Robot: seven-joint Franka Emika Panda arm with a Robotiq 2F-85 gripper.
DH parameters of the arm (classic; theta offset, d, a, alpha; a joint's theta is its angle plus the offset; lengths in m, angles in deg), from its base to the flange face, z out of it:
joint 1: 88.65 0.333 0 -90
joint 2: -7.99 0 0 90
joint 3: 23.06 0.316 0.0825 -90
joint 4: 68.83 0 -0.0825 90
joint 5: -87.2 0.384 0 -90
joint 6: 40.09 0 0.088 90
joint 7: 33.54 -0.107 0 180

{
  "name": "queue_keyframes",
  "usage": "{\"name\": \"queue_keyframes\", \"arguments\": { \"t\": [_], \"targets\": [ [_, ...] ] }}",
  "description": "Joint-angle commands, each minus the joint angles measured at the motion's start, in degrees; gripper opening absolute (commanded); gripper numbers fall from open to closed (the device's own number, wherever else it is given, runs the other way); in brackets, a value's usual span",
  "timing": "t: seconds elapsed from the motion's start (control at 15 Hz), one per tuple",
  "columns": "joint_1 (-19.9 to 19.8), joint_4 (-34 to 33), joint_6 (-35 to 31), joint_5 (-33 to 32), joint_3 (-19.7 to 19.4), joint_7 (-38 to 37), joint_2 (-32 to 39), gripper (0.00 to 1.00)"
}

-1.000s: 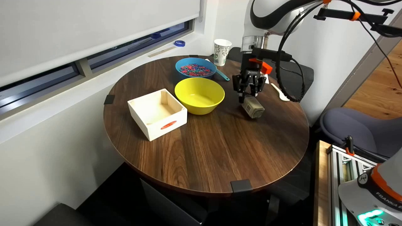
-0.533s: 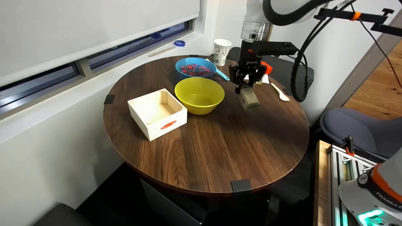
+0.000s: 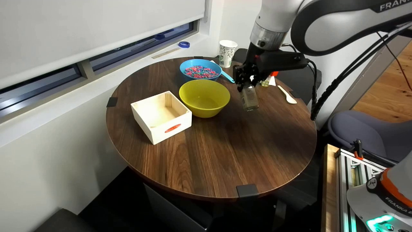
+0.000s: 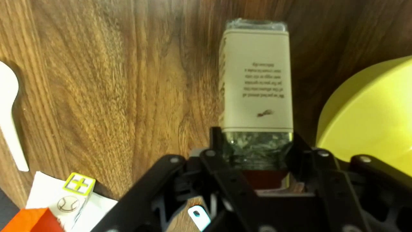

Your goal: Flip the brown jar over on the table

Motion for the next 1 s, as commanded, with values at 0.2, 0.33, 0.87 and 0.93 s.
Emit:
{"name": "queue_keyframes", "arguments": {
  "t": [0.2, 0.33, 0.87, 0.93],
  "targets": [
    [-1.24, 5.48, -3.24, -15.47, 3.58, -18.34, -4.45, 0.24],
    [-1.49, 6.11, -2.76, -21.79, 4.75, -25.17, -5.16, 0.24],
    [-0.55, 9.17, -1.0, -36.27, 6.87, -46.23, -5.83, 0.24],
    [-0.49, 9.53, -0.63, -38.16, 7.14, -48.53, -5.74, 0.24]
  ]
}}
